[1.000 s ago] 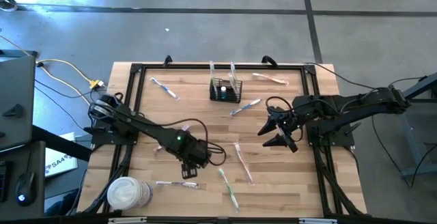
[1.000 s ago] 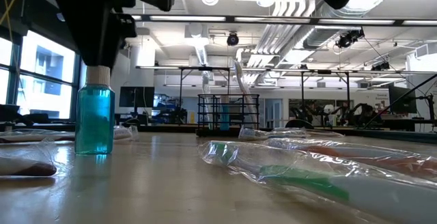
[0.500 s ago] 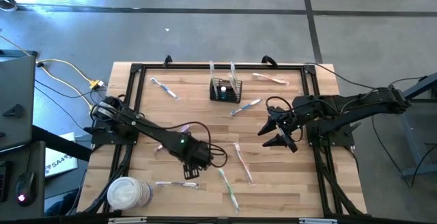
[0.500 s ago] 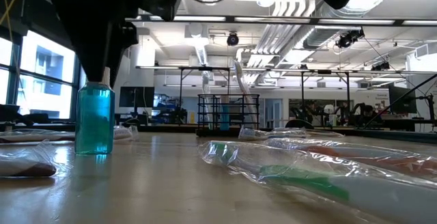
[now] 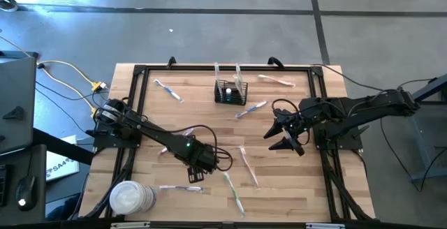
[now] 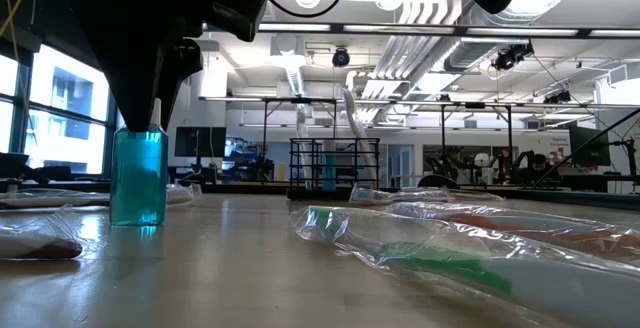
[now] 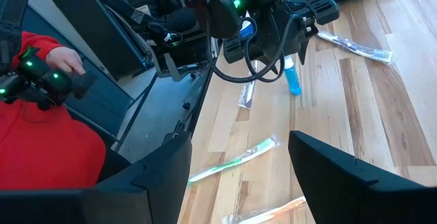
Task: Pick & Place toothbrushing station
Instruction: Put the blue mouthwash into the mesh organizer
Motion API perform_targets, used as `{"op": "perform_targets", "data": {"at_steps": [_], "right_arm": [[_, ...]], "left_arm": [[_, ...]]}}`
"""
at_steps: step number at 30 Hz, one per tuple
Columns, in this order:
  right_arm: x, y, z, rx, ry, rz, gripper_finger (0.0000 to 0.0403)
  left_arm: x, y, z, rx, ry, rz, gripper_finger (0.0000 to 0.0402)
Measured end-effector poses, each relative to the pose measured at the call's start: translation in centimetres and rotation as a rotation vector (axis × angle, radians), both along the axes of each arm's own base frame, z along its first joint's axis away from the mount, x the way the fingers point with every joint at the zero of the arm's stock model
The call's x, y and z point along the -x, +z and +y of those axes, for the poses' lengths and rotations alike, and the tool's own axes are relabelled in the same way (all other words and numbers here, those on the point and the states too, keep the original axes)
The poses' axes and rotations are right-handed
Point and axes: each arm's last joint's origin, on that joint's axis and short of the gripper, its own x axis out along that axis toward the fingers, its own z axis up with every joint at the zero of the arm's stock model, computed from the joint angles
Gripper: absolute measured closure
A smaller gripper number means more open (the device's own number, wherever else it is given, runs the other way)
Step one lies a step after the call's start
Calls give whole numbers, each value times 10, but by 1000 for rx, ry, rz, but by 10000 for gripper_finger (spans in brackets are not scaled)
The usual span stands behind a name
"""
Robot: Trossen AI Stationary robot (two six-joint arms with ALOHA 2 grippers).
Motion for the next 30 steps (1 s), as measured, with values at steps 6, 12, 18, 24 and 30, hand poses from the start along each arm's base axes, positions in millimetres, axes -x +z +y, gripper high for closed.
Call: {"op": "perform_targets", "data": {"at_steps": [6, 12, 18, 24, 30], "right_arm": [[0, -1, 0, 1, 1, 7, 164], [1, -2, 0, 4, 0, 26, 164], [1, -2, 0, 5, -1, 26, 164], [1, -2, 0, 5, -2, 25, 164], [1, -2, 0, 3, 0, 20, 164]], "left_arm": [[0, 0, 0, 0, -4, -1, 209], [0, 0, 0, 0, -26, 1, 287], [0, 0, -1, 20, -50, 9, 309], [1, 2, -1, 40, -51, 22, 309], [-2, 31, 3, 21, -49, 39, 309]]}}
